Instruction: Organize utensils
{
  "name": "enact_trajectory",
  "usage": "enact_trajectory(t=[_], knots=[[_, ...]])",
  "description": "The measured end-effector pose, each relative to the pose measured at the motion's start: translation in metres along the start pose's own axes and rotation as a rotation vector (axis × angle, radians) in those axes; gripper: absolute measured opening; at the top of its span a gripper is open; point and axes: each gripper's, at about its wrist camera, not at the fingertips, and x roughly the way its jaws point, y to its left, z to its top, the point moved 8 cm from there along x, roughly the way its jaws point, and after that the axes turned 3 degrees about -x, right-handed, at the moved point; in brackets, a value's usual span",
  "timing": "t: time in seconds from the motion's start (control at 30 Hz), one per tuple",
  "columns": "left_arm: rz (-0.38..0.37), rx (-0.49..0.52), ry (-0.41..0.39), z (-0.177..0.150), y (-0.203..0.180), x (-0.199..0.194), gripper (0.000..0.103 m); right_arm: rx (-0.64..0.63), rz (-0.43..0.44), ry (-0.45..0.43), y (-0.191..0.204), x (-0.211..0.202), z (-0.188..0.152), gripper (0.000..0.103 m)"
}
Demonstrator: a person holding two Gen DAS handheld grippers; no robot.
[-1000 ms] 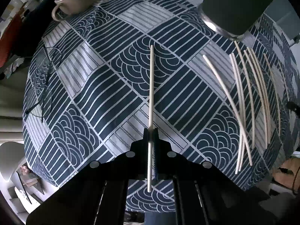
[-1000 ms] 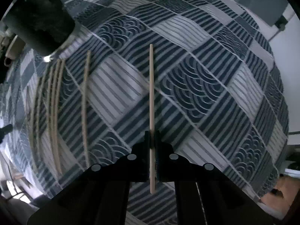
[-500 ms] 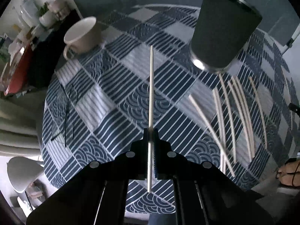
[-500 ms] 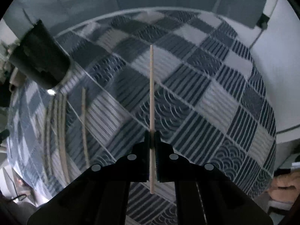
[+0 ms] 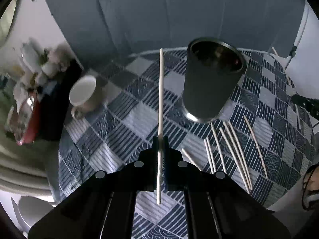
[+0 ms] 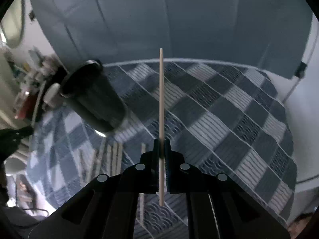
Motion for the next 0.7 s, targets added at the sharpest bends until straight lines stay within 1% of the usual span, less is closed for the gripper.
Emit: enact_trajectory(t=[0.27,0.37,0.5,0.7], knots=[[0.007,0.069,-0.089,0.033,-0.021,-0.025,0.005,-0.065,0.097,-0.121,0.044,-0.018,0.052,0.005],[0.017,0.09,-0.115,0.045,-0.028,-0.031,0.005,-0.082,0.118,-0.153,0.056,-0.023,0.069,0.005],[-0.013,0.073,-0.142,0.062,-0.035,-0.037,0.005,-0.093,0.153,-0.185,0.066,-0.024,0.088,0.005],[-0.023,0.068,-0.178,0.089,-0.043,-0.038,0.005,-0.123,0.188,-0.216,0.082,-0.02,0.116,0.005]])
